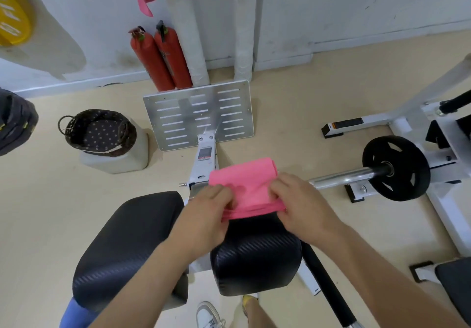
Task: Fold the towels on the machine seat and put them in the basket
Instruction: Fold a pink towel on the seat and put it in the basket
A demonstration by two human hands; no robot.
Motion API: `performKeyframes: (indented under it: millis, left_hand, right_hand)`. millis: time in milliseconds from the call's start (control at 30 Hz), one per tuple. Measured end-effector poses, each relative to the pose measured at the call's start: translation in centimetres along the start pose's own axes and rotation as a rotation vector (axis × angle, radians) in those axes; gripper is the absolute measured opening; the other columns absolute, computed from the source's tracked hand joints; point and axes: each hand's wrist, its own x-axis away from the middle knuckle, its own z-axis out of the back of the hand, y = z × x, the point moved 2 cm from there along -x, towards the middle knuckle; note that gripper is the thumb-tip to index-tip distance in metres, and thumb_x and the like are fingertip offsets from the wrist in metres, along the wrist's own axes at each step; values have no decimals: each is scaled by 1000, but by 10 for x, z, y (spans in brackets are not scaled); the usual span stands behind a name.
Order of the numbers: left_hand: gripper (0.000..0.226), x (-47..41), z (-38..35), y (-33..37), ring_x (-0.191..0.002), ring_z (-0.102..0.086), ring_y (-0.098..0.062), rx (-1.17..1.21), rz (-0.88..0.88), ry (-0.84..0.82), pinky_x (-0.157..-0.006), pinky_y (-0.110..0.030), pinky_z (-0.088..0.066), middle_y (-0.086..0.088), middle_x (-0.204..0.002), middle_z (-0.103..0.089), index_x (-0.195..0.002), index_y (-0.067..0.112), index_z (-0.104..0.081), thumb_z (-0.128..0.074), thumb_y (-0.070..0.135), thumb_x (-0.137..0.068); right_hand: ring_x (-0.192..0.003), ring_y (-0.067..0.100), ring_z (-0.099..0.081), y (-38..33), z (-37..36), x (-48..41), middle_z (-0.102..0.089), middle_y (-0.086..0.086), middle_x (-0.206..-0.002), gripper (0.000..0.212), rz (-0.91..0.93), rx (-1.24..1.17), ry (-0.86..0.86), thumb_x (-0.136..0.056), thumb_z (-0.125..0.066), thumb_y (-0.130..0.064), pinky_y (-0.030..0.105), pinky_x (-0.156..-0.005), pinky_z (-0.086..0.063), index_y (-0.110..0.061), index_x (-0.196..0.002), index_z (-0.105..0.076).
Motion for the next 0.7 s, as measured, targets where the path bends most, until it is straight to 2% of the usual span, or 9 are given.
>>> performKeyframes:
  millis: [100, 167, 233, 300, 333, 400, 500, 567, 700]
  left_hand:
    - [47, 20, -36, -4, -88, -51, -21, -66, -23, -208, -73, -33, -48, 2, -98, -57, -113, 20, -56, -54, 17, -66]
    - [67, 26, -42, -4, -97, -49, -21, -141, -50, -335, -87, -35, -47, 2, -106, -55, -134, 23, -47, -46, 35, -68]
    - [58, 20, -31, -3, -102, -48, -19, -129, 4, -404, -88, -36, -46, 6, -106, -52, -126, 32, -50, -33, 53, -75]
    - [40, 4, -20, 5, -95, -53, -18, -148, 11, -327, -77, -33, -46, 6, -93, -54, -94, 30, -55, -26, 56, -86]
    - [39, -5, -19, 8, -95, -55, -19, -188, 1, -244, -75, -33, -45, 4, -93, -56, -89, 27, -57, -27, 51, -91]
    - [49, -17, -30, 13, -109, -54, -22, -148, -9, -137, -85, -35, -47, 1, -114, -59, -112, 24, -61, -26, 50, -90]
    - [84, -18, -60, 20, -143, -22, -24, -135, 6, -338, -113, -43, -25, -2, -156, -25, -148, 25, -26, -14, 70, -79]
    - [98, -13, -75, 17, -148, 0, -23, -199, 48, -448, -118, -48, -7, 1, -161, -1, -152, 27, -2, -3, 82, -72]
    - [108, -17, -78, 18, -147, 8, -22, -186, 27, -475, -118, -49, -2, 0, -161, 6, -152, 25, 4, -7, 88, -66]
  right_hand:
    - [-86, 24, -55, 5, -36, 24, -52, -2, -92, 30, -26, 114, -141, -59, -61, -3, 33, -63, -40, -20, -82, -51]
    - [-95, 19, -51, 7, -44, 36, -47, -7, -100, 30, -57, 100, -214, -61, -58, -11, 33, -69, -37, -24, -86, -48]
    - [-101, 12, -46, 8, -40, 38, -43, -11, -106, 25, -95, 24, -255, -69, -54, -27, 36, -82, -36, -29, -92, -45]
    - [-102, 8, -47, 7, -34, 32, -46, -16, -107, 20, -130, -53, -241, -80, -49, -43, 36, -89, -32, -34, -98, -46]
    - [-101, 7, -49, 5, -32, 28, -50, -16, -108, 19, -142, -50, -221, -86, -45, -47, 37, -89, -31, -35, -101, -47]
    - [-101, 10, -54, 3, -32, 20, -56, -13, -109, 23, -152, 21, -191, -95, -34, -45, 37, -85, -30, -33, -108, -49]
    - [-103, 16, -55, -2, -34, 11, -58, -9, -112, 26, -201, 140, -206, -96, -38, -29, 39, -83, -30, -31, -119, -50]
    - [-109, 18, -53, -4, -32, 0, -55, -5, -117, 36, -208, 143, -174, -91, -45, -20, 38, -86, -33, -27, -126, -50]
    - [-127, 16, -44, -2, -44, -21, -43, 0, -143, 43, -191, -175, -104, -98, -39, -22, 30, -103, -39, -17, -140, -42]
